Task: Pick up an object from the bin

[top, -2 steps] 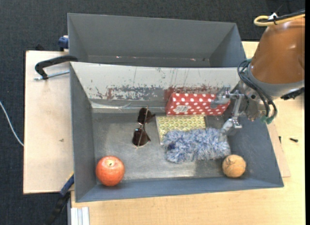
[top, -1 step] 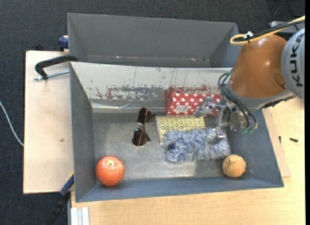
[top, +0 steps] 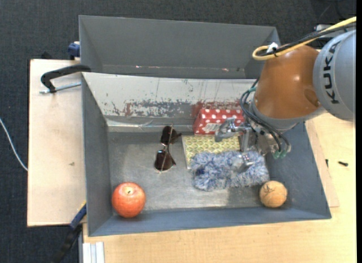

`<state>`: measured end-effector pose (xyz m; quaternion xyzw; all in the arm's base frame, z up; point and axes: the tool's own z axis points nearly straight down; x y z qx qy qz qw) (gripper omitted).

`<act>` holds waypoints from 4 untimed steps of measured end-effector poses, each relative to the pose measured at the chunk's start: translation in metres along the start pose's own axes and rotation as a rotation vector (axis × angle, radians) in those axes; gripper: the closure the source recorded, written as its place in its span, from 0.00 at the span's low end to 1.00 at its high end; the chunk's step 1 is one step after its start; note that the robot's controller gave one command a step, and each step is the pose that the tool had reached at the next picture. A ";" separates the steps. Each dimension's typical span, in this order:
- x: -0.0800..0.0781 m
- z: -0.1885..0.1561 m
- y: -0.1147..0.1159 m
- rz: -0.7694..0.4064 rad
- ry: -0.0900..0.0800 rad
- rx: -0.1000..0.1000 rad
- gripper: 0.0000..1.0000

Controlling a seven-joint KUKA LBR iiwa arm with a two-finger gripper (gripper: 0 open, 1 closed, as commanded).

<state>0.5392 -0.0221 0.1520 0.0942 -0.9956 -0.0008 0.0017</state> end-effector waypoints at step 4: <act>-0.023 0.076 0.001 -0.038 -0.003 0.000 1.00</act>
Offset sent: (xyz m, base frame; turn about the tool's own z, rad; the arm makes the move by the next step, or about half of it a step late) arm 0.0199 0.0135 -0.0820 -0.0495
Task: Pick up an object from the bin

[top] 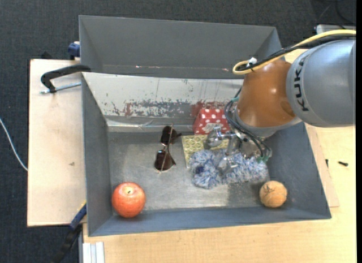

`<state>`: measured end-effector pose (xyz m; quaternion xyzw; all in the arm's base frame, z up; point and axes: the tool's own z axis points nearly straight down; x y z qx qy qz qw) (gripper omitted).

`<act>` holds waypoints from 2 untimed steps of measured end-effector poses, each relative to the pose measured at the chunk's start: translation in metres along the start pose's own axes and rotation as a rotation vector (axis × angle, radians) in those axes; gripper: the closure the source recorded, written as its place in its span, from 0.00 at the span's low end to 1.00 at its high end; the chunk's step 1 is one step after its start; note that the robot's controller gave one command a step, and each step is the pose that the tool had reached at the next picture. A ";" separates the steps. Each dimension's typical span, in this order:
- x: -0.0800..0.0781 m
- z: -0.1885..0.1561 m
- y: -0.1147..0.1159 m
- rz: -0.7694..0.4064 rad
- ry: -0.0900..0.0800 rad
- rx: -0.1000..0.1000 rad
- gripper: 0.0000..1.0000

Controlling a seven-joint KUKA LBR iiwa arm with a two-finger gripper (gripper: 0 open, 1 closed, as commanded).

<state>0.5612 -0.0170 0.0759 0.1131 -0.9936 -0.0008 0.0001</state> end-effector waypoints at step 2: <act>0.002 -0.017 0.001 0.000 0.002 0.001 1.00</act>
Offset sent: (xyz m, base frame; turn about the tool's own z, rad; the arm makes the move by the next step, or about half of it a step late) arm -0.0001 0.0003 0.0274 0.0000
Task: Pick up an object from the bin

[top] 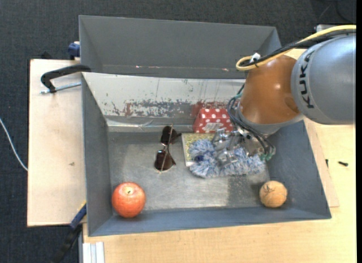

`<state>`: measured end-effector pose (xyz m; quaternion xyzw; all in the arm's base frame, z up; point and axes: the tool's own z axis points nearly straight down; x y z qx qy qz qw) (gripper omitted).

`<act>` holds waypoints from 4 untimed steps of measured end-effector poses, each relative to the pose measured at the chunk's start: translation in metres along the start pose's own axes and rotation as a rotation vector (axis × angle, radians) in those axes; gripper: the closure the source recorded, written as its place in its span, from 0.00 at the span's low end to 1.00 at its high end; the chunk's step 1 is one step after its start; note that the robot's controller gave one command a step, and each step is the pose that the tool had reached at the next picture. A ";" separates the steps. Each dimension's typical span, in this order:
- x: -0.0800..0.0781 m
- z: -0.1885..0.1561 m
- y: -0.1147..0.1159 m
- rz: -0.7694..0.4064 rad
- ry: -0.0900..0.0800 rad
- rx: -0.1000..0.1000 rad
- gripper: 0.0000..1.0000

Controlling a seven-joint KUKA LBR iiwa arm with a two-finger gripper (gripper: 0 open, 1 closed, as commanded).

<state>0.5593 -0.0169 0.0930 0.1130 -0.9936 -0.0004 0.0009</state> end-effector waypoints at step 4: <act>0.000 -0.023 0.001 0.000 0.002 -0.001 1.00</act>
Offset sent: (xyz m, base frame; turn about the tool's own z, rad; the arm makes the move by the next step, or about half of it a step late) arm -0.0001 0.0000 0.0238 0.0000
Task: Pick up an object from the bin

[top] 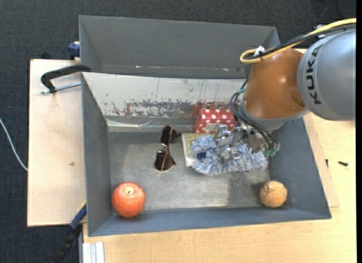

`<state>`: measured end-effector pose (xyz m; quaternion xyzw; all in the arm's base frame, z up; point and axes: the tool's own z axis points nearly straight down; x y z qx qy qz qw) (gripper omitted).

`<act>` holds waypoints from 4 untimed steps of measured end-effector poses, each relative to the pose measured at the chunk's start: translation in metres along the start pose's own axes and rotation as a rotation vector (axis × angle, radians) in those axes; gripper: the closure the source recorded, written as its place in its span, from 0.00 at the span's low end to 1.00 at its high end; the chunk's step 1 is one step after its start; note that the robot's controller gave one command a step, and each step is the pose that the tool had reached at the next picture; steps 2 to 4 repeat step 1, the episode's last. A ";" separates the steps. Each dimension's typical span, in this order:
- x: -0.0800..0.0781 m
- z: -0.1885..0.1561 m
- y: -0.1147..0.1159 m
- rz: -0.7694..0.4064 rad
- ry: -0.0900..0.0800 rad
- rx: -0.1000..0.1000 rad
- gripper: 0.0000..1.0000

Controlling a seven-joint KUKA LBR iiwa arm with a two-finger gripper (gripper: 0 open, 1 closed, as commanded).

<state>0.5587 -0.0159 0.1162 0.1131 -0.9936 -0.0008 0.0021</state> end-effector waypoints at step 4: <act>0.000 -0.023 0.000 0.001 -0.001 0.000 1.00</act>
Offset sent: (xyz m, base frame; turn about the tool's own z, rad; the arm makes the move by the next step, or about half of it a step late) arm -0.0001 0.0000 0.0630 0.0000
